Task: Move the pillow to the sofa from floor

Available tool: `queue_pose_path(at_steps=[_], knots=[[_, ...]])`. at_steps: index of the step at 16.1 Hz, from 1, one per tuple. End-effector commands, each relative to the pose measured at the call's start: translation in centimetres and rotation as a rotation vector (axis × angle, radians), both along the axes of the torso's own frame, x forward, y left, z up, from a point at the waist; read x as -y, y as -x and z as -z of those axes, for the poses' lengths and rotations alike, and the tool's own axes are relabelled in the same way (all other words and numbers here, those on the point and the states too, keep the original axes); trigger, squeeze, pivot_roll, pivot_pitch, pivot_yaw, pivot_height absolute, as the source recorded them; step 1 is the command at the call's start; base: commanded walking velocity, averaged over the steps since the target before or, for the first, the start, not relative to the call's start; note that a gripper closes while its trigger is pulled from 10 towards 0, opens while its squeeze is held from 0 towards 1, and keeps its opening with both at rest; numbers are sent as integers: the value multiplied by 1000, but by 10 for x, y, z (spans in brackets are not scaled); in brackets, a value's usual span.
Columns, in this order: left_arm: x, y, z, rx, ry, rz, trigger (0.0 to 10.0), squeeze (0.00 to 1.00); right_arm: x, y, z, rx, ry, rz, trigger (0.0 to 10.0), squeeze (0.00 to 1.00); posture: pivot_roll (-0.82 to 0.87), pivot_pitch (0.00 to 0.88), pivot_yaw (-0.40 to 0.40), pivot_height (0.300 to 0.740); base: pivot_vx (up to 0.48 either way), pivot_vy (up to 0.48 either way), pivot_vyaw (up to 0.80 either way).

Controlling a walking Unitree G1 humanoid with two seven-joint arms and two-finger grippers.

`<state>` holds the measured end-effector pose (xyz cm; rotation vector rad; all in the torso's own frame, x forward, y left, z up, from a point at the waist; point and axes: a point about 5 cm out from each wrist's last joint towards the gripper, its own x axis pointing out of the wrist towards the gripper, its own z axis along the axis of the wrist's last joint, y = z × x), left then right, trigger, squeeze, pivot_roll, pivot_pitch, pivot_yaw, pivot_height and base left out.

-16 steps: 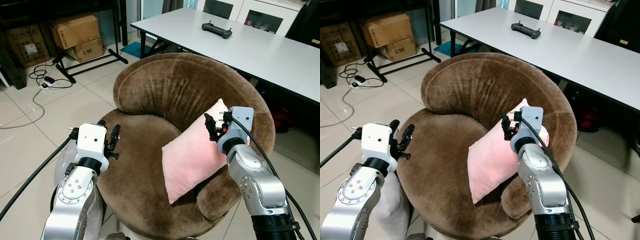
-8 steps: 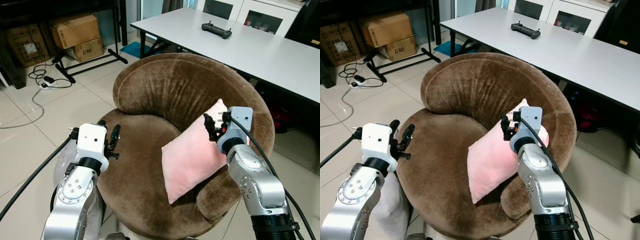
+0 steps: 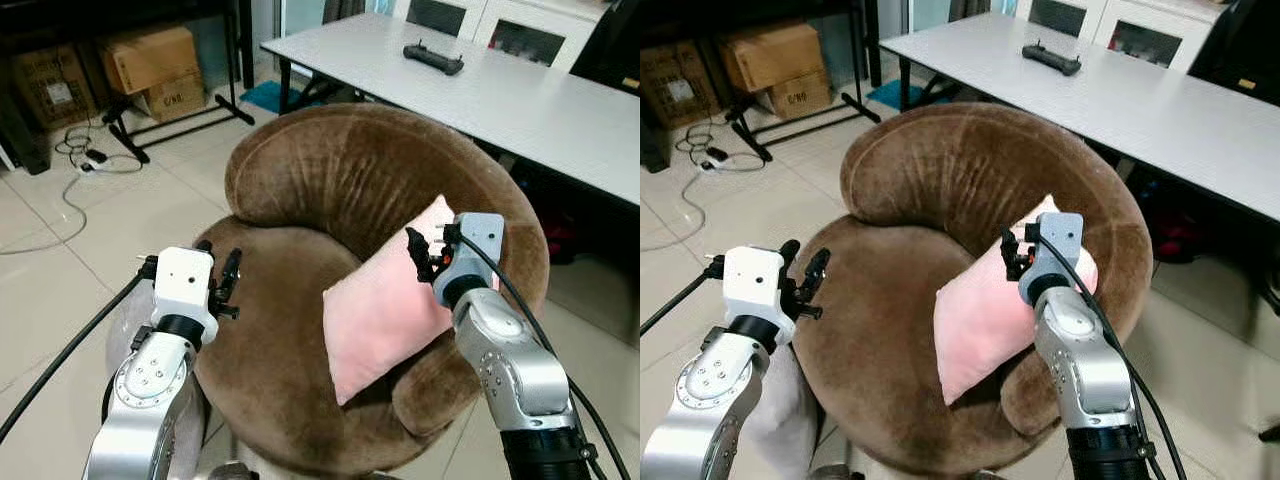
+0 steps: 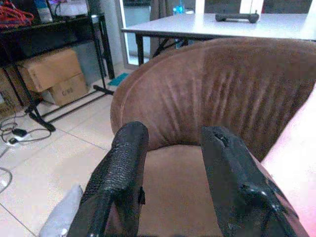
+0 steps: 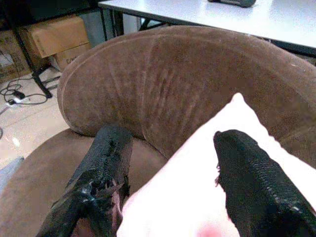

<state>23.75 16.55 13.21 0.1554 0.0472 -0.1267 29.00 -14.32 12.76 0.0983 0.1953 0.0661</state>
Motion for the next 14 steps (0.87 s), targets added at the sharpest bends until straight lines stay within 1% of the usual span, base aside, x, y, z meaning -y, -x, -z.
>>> queue_pose_path(at_steps=[1,4,8,9,11,14], knots=[[0,1,0,-4,-2,1,10000,0,5,-2,-1,-8,6,21,10000,0,106,0,-83,740,-244,0,0],[0,1,-1,-4,-1,3,10000,0,5,-1,-1,-9,7,23,10000,0,104,0,-82,740,-160,0,0],[0,0,-1,-4,-2,-9,10000,0,6,-2,-1,-8,11,25,10000,0,100,0,-83,740,0,0,0],[-2,0,-1,-2,-8,-21,10000,0,6,-2,-2,-6,14,25,10000,0,100,0,-83,740,0,0,0],[-12,0,0,6,-15,-88,10000,0,9,-5,-2,4,47,20,10000,0,103,0,-91,740,0,0,0],[-14,2,0,3,-22,-86,10000,0,12,-8,-2,7,71,17,10000,0,107,0,-101,740,0,0,0]])
